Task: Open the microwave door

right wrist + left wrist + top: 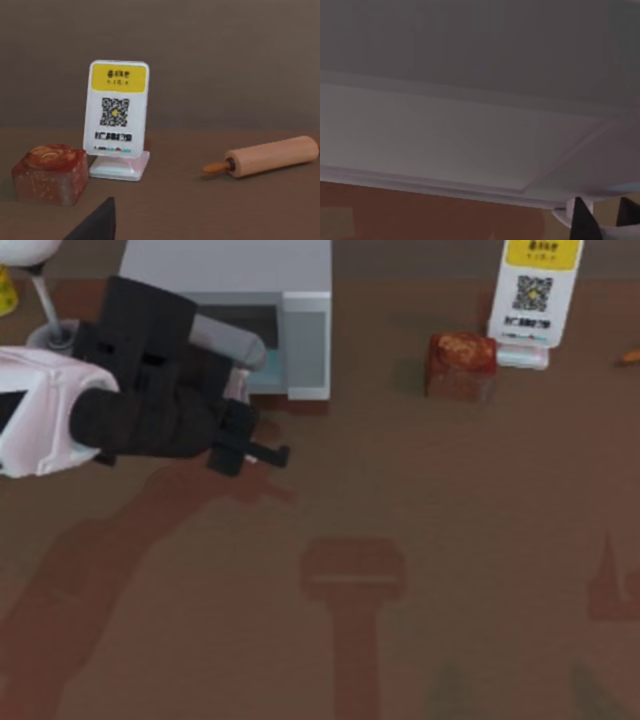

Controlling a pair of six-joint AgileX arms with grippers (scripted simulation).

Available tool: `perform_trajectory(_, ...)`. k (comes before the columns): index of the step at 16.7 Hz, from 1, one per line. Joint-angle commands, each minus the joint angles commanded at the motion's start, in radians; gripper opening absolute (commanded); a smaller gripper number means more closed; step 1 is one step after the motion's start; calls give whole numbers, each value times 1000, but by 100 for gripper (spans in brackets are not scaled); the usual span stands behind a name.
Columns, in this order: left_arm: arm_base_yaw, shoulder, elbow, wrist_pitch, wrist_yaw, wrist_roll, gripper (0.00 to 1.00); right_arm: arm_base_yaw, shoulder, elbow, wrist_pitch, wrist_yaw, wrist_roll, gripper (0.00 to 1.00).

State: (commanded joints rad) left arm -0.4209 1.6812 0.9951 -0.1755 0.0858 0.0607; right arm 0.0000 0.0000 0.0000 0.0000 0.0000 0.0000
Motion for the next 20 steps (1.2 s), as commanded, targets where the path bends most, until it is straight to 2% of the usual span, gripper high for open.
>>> perform_trajectory(12, 0, 0, 0, 0, 0, 0, 0, 0, 0, 0, 0, 0, 0, 100)
perform_trajectory(15, 1, -1, -7, -6, 18, 10, 0, 0, 0, 0, 0, 0, 0, 100)
perform_trajectory(20, 42, -33, -33, -10, 79, 94, 0, 0, 0, 0, 0, 0, 0, 100)
